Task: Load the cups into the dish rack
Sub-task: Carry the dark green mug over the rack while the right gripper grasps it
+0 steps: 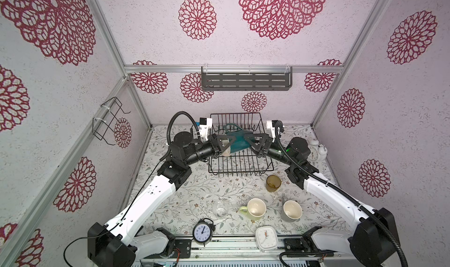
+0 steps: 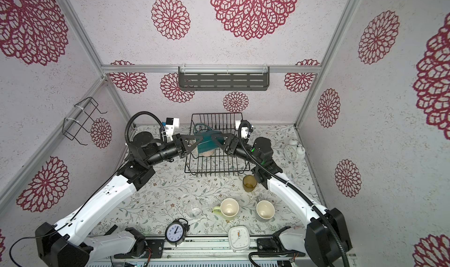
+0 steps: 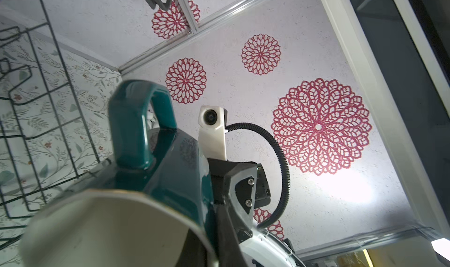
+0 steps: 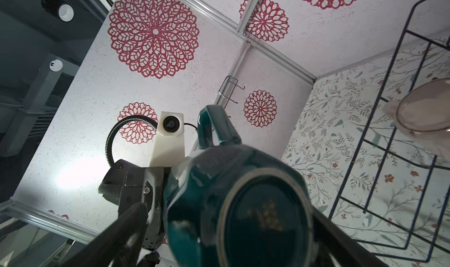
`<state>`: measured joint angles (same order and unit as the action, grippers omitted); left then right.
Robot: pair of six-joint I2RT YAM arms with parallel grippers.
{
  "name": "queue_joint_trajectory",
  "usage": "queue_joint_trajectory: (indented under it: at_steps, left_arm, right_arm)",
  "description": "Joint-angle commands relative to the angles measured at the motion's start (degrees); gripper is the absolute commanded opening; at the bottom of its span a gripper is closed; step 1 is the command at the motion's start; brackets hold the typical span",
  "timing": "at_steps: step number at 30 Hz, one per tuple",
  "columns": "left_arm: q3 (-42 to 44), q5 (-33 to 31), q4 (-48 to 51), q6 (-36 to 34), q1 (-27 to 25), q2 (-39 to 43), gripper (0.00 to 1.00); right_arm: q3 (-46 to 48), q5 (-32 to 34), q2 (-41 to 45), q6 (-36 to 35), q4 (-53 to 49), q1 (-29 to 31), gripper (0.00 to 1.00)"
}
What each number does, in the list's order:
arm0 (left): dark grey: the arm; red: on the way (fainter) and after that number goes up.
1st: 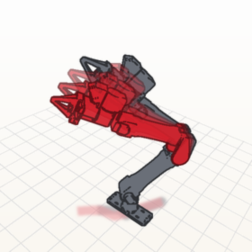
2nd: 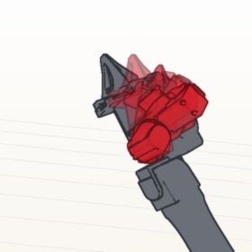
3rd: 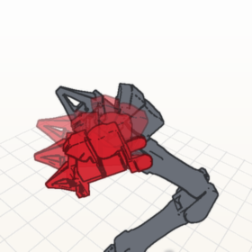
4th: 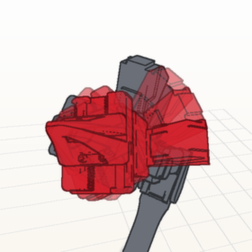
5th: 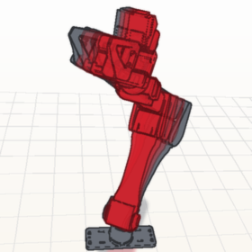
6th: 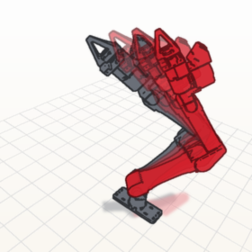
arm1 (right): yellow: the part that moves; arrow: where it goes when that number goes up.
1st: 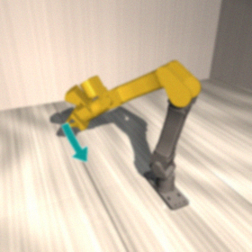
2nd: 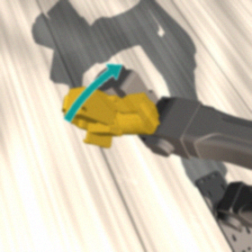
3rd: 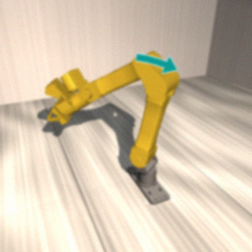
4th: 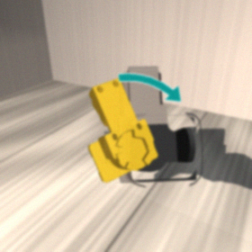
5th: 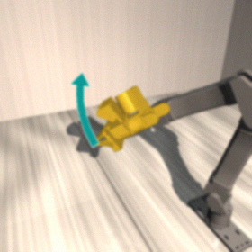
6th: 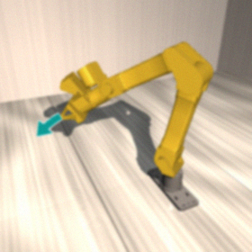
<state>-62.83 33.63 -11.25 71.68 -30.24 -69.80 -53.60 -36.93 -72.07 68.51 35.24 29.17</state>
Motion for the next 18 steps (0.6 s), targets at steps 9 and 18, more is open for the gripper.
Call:
queue_joint_trajectory:
  at_steps: [9,18]
  left_arm:
    - [-0.34,4.28,-13.57,5.38,-0.95,-0.33,0.0]
    - [-0.02,4.69,-15.52,7.41,-1.34,-2.0,0.0]
  right_arm:
    - [-0.36,-3.02,0.12,3.47,14.02,-0.92,0.99]
    - [0.33,-6.41,-3.43,8.86,27.46,-0.09,0.95]
